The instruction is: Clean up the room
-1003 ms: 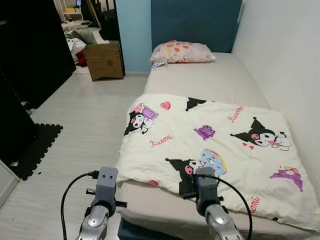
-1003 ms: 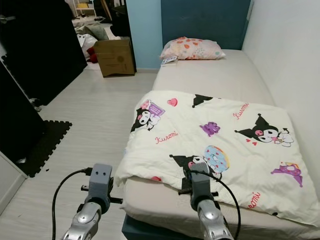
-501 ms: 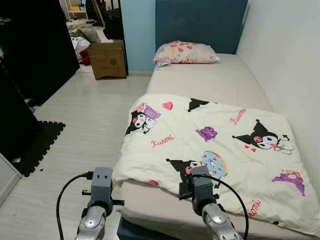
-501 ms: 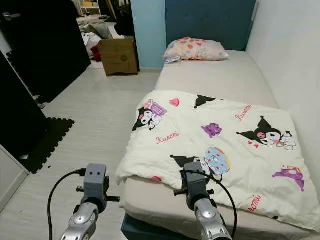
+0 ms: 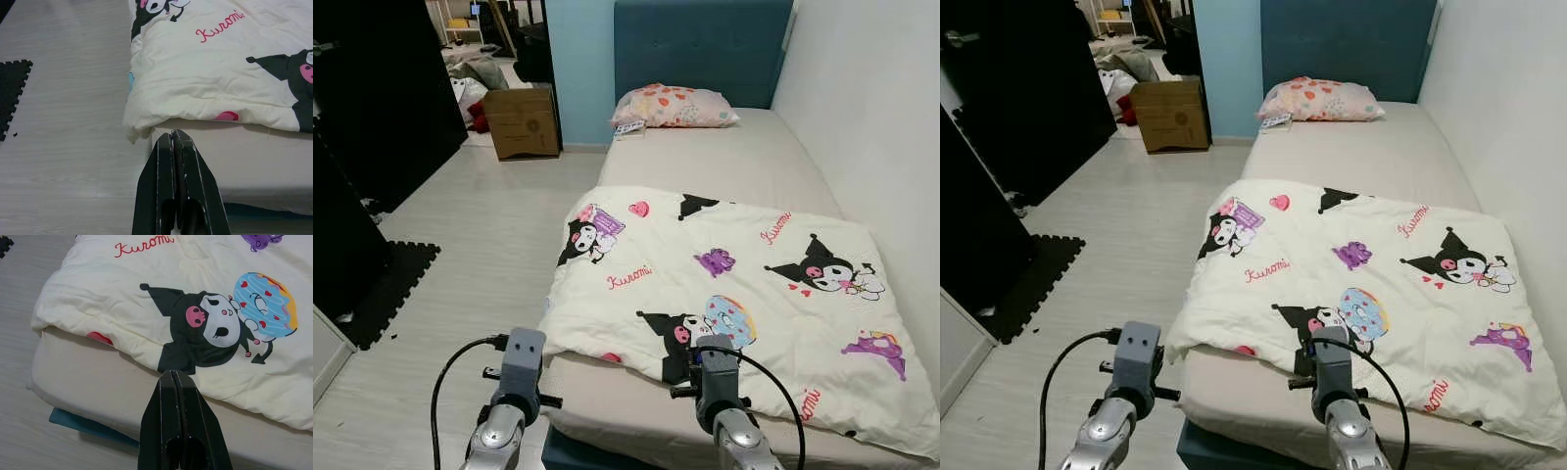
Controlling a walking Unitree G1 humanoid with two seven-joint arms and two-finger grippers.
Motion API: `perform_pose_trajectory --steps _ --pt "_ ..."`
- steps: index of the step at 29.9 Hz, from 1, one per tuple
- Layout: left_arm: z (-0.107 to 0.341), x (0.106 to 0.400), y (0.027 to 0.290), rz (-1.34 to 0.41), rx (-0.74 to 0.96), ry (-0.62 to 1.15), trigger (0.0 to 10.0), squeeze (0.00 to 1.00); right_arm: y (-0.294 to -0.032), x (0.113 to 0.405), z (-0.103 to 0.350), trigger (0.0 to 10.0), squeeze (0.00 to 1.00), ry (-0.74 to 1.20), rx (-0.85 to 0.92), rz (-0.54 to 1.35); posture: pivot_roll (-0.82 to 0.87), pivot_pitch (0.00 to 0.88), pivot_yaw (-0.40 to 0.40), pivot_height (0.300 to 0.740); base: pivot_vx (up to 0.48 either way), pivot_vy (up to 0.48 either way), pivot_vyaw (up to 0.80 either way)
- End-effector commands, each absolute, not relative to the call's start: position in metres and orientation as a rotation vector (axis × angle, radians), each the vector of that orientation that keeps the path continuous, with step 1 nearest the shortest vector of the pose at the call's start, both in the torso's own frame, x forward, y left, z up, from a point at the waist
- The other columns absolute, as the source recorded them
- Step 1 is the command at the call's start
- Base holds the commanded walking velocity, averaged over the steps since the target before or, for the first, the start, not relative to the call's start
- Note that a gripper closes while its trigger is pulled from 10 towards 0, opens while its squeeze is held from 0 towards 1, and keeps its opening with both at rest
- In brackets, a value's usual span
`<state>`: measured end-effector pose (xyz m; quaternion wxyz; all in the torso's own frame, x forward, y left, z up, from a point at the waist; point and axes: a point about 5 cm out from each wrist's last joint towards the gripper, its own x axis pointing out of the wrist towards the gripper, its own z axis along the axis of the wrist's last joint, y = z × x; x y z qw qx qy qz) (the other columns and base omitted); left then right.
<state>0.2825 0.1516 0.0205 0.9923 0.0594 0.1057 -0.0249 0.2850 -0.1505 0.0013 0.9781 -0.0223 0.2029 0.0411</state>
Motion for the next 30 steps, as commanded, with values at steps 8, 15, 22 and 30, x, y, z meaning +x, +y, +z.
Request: perform_pose_trajectory --steps 8,15,22,30 --pt "0.0182 0.2816 0.1583 -0.05 0.149 0.234 10.0 0.0 -0.1471 0.2861 0.001 10.0 0.0 0.42 -0.036 0.08 0.0 0.106 0.025 0.686 0.0 0.0 0.0" --pt "0.0187 0.2831 0.1592 -0.045 0.152 0.237 10.0 0.0 -0.1465 0.2878 0.0028 10.0 0.0 0.411 -0.034 0.086 0.0 0.102 0.027 0.671 0.0 0.0 0.0" --pt "0.0179 0.2833 0.1609 -0.036 0.156 0.243 10.0 0.0 -0.1445 0.2882 0.0032 10.0 0.0 0.411 -0.046 0.103 0.0 0.102 0.027 0.671 0.0 0.0 0.0" --pt "0.0177 0.2841 0.1631 -0.02 0.159 0.248 10.0 0.0 -0.1433 0.2903 0.0049 10.0 0.0 0.41 -0.042 0.109 -0.01 0.098 0.023 0.656 0.0 0.0 0.0"
